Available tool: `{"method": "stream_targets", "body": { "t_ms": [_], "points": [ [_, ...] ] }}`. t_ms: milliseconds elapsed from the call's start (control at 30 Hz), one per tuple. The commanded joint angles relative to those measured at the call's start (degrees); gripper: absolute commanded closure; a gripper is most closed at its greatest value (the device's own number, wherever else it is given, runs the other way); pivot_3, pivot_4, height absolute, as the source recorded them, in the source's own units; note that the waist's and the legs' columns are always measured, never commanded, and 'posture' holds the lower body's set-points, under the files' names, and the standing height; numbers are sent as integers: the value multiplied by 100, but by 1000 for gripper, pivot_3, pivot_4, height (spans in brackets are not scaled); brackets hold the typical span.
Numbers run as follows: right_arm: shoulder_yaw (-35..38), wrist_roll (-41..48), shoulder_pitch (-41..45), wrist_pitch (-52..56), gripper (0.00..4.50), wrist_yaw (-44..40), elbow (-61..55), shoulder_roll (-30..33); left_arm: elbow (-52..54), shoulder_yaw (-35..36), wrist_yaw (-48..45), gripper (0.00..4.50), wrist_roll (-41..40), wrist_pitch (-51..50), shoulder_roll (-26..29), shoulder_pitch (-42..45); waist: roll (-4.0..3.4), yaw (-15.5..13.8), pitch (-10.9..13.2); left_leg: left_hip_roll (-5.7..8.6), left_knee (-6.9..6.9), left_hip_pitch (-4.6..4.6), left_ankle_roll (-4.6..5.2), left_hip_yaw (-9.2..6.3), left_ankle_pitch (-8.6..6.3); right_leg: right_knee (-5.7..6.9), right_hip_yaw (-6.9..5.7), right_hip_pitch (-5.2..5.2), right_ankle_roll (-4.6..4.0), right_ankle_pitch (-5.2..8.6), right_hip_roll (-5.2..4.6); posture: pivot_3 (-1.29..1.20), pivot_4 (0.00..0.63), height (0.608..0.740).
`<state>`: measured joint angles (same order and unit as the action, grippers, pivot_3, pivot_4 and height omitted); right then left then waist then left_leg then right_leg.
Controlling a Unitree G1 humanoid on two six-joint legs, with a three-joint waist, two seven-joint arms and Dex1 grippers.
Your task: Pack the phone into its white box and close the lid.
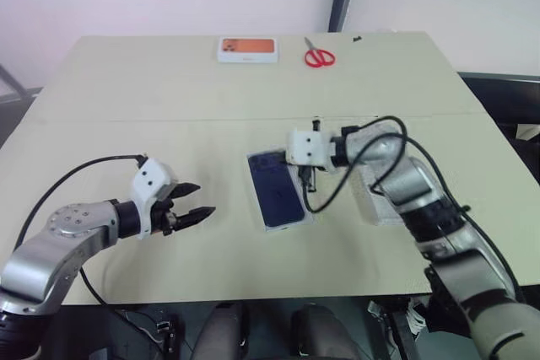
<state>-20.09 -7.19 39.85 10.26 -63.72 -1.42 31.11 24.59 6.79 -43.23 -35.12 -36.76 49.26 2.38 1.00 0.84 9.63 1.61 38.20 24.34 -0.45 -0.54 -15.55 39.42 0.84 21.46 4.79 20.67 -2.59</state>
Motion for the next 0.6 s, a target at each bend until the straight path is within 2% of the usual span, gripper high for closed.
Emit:
{"method": "stream_targets", "body": {
  "t_ms": [33,133,300,400,567,600],
  "points": [
    [122,159,-285,437,4500,-20,-818,154,-84,300,-26,1250,193,334,-50,-3,0,1,0,0,0,0,2,0,-1,0,0,1,0,0,0,0,150,740],
    [165,216,-507,650,4500,-36,-1165,318,-264,384,-50,1250,339,668,-206,23,-1,2,0,0,0,0,1,0,-1,1,1,1,0,0,0,0,150,740],
    [441,275,-576,1050,4500,148,-1373,579,-807,9,7,1250,749,444,-152,634,-1,-34,0,0,1,-1,3,0,-2,0,-1,-1,0,0,-1,0,150,740],
    [545,246,-539,1108,4500,222,-1297,737,-1045,-250,-247,2091,797,210,-99,1072,0,-33,-1,1,4,0,5,-1,-3,-2,-2,-5,0,0,-3,0,150,740],
    [558,108,-527,947,4500,319,-1006,1008,-1208,-1055,-766,4469,961,-289,-69,1957,0,1,-1,2,2,1,-10,0,6,-2,-2,-2,0,0,-2,0,150,740],
    [541,83,-527,908,4500,337,-945,1044,-1233,-1320,-845,4469,1049,-463,-92,2222,0,-1,-1,2,2,1,-10,1,6,-1,-1,-1,0,0,-1,0,150,740]
  ]
}}
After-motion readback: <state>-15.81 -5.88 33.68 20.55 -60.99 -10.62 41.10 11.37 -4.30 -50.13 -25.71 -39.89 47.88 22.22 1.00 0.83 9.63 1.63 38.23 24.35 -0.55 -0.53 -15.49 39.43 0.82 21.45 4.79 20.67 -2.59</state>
